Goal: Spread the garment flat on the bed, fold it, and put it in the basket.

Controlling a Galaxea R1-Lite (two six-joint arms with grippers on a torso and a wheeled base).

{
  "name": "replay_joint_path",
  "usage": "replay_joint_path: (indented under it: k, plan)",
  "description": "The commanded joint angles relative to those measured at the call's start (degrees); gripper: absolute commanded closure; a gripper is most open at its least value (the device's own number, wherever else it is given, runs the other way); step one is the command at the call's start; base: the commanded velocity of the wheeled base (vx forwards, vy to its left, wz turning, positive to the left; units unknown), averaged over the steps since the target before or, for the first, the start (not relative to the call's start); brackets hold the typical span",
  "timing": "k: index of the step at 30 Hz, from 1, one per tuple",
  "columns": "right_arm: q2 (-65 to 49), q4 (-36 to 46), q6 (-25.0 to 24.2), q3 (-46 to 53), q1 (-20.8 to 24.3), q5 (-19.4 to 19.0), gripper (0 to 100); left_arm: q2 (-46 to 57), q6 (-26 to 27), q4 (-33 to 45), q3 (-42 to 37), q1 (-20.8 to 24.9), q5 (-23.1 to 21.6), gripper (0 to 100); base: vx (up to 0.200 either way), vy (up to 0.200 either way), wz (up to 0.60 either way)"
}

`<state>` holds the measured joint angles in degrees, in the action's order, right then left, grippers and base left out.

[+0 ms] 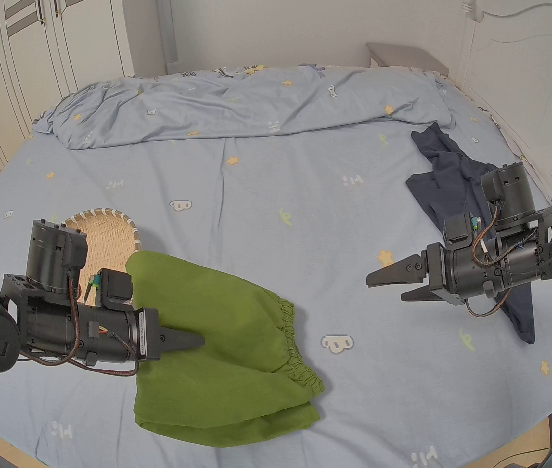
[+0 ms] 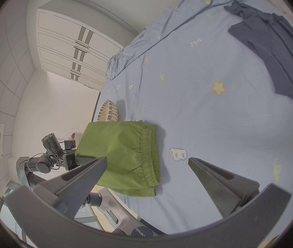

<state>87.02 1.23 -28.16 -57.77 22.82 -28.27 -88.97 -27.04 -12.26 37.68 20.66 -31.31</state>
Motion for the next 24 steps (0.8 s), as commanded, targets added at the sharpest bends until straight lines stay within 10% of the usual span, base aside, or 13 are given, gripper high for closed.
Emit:
replay_joint_path:
  k: [1, 14, 19, 24]
  plan:
    - [0.17, 0.0, -0.05, -0.06, 0.03, -0.03, 0, -0.15, -0.03, -0.04, -0.06, 0.43, 0.02, 100, 0.0, 0.2, 0.0]
    - [-0.18, 0.0, -0.32, -0.24, -0.15, 0.23, 0, 1.87, 7.88, 0.05, 4.15, 6.76, 0.02, 100, 0.0, 0.062, 0.0]
    - [-0.27, -0.09, -0.32, -0.24, -0.85, 0.41, 0, 0.37, 10.69, 17.54, 22.35, 5.97, 0.19, 100, 0.0, 0.0, 0.0]
    - [-0.18, -0.18, -0.32, -0.32, -1.38, 0.5, 0, -1.65, 27.39, 33.01, 34.92, -0.71, 0.54, 100, 0.0, 0.0, 0.0]
